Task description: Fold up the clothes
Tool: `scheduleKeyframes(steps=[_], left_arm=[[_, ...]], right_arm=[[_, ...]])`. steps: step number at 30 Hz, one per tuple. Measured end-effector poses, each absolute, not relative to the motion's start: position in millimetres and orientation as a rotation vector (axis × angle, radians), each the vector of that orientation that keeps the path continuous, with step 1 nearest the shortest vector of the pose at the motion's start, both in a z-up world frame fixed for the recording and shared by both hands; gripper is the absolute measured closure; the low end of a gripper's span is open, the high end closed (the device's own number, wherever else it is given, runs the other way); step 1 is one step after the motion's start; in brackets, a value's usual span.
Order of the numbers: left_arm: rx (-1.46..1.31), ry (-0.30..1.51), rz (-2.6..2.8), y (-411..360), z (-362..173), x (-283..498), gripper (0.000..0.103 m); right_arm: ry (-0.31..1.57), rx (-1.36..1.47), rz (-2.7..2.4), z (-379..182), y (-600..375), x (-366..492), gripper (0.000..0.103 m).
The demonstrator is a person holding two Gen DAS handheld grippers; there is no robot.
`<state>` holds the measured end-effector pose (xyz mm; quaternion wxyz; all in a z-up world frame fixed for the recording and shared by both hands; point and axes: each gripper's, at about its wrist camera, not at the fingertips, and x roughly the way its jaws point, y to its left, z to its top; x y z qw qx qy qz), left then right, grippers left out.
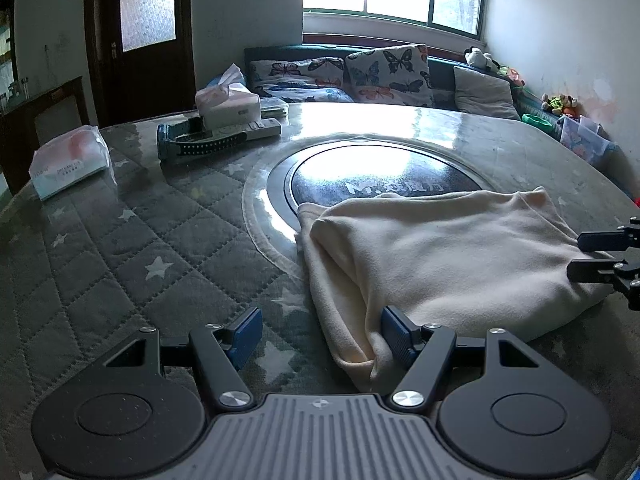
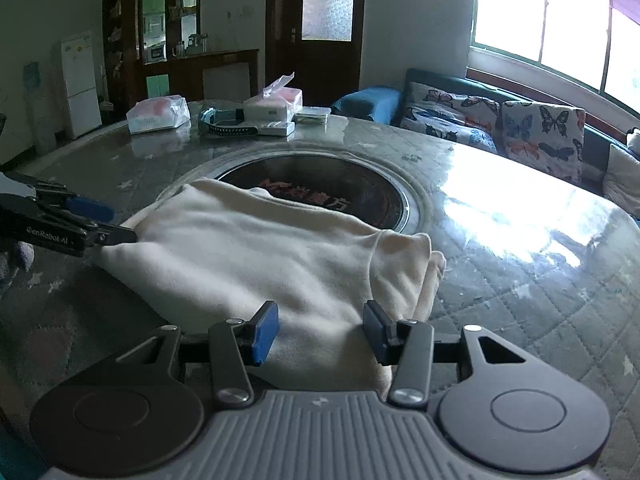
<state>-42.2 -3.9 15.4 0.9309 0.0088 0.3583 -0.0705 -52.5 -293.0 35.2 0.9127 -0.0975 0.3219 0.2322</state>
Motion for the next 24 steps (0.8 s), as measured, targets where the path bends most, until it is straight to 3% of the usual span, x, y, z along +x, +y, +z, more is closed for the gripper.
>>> scheduleKeyframes(steps=[14, 24], left_arm=[[-0.045, 0.769, -0.154, 2.1, 19.7, -36.6, 0.033], [-0.085, 0.778, -0.162, 8.3, 23.3, -33.2, 0.033]], right_arm=[[0.632, -0.219, 0.518, 48.8, -282.6, -57.6, 0.055], [0.621, -0.368, 0.721, 52.6, -213.5, -70.4, 0.055]])
